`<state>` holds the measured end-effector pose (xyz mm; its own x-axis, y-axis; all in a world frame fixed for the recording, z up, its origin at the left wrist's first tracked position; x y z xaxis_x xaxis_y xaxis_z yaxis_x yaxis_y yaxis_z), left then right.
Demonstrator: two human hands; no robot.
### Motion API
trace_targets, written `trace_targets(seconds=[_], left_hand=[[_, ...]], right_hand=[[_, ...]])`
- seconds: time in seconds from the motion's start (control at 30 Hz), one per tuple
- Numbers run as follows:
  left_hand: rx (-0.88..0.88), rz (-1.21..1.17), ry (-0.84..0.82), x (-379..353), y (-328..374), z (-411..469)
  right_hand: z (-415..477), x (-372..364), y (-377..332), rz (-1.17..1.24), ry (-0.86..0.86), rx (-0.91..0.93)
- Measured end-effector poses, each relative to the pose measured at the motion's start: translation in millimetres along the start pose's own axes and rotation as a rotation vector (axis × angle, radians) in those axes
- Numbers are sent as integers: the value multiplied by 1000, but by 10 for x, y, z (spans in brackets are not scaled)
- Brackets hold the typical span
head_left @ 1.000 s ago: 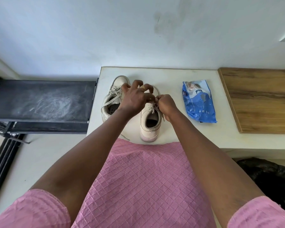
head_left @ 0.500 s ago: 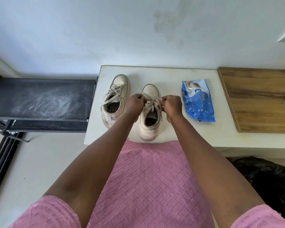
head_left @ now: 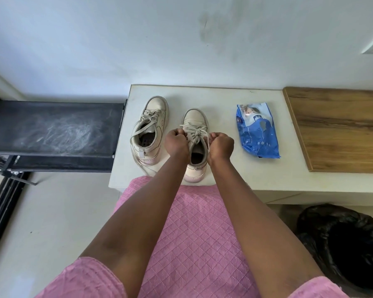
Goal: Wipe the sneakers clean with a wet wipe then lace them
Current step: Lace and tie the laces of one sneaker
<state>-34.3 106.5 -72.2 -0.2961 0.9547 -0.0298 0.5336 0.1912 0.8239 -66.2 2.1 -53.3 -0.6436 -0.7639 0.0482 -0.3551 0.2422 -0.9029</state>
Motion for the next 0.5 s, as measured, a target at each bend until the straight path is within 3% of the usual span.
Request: trace_targets(seconds=[0.1,0.27,0.37,0.5], left_hand=[[15,-79,31,3,-31,40],[56,-169,58,-15,-36,25],[45,-129,15,17,-21,58],[-109,121,-40,110,-62,16]], right_hand=[[-45,-28,14,266,110,-79],[-109,-37,-5,385,174,-137],[-65,-5,10,282,112,-94],[18,118,42,-67,-55,99]])
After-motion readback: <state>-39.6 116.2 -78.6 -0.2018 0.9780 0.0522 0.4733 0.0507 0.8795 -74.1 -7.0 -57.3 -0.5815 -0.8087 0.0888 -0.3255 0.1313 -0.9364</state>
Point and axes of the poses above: each hand's wrist, its own z-axis towards the middle knuckle, its own x-axis out of the back of the hand, y = z × x, the point moved 2 cm from there along z, towards the middle knuckle, and after that the axes turned 2 degrees about x, right-handed, at the moved point
